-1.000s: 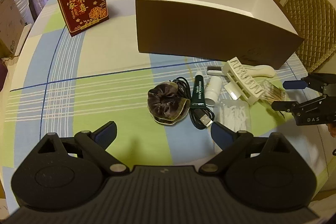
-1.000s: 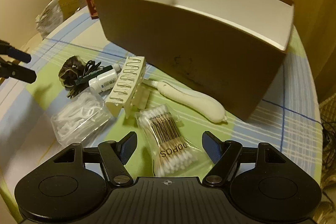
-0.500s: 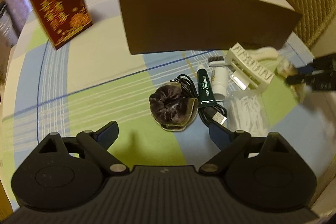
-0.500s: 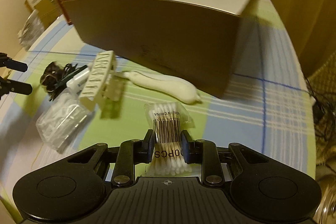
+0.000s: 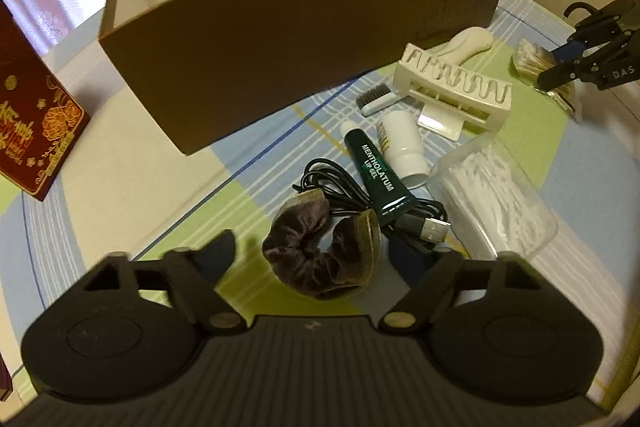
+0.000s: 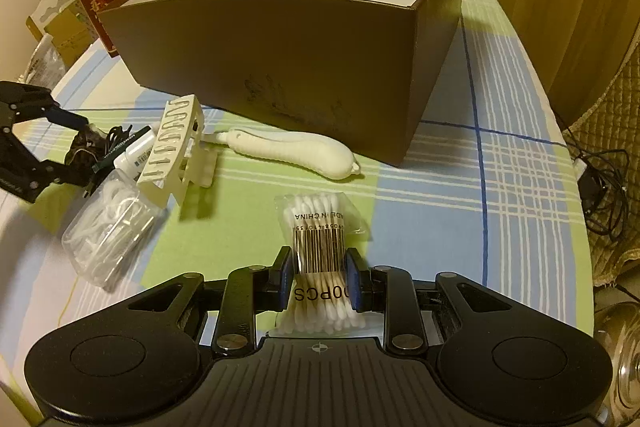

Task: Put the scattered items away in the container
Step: 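Grasp the cotton swab bag with the right tool while the left tool grasps the dark scrunchie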

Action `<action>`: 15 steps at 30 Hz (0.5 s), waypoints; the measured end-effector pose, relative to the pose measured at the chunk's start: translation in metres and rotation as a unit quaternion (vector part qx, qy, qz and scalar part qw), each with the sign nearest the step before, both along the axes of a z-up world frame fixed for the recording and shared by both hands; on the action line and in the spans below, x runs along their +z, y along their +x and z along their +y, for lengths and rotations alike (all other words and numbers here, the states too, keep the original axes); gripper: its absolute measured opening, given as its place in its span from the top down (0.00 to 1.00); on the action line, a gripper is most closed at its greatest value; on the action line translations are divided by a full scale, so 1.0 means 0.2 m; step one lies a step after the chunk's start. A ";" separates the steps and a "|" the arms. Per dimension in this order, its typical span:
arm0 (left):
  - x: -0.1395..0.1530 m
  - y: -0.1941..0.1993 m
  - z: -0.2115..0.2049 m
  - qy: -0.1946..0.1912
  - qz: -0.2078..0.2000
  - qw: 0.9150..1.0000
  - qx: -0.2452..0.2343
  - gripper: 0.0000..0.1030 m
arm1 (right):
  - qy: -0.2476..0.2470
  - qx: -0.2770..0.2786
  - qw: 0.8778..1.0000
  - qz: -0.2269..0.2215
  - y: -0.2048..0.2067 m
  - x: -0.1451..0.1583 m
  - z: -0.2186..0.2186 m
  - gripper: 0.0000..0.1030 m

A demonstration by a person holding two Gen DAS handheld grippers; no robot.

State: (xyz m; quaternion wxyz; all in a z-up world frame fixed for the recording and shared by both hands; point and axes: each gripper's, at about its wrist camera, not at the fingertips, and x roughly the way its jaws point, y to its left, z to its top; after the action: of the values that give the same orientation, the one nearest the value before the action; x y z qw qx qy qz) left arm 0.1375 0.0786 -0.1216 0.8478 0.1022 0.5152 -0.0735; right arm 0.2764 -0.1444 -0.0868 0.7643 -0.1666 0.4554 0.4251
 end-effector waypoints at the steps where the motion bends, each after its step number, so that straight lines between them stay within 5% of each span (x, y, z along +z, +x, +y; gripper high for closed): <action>1: -0.01 0.00 0.00 -0.004 0.003 1.000 0.000 0.40 | 0.000 -0.001 1.000 0.000 0.00 0.00 0.00 0.71; 2: -0.01 0.00 0.01 -0.014 0.004 1.000 0.001 0.50 | -0.001 -0.001 1.000 0.001 0.00 0.00 0.00 0.71; 8: 0.01 -0.06 0.00 -0.020 -0.011 1.000 0.012 0.70 | -0.003 -0.005 1.000 0.002 -0.02 0.00 0.00 0.71; 15: 0.08 -0.12 0.00 -0.011 -0.010 0.998 0.056 0.74 | -0.016 -0.002 1.000 0.003 -0.05 0.01 0.02 0.71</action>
State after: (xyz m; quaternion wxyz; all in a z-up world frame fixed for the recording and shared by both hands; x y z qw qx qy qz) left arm 0.1143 0.0791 -0.1057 0.8569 0.0648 0.5106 -0.0301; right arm 0.2659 -0.1396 -0.0852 0.7611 -0.1765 0.4646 0.4168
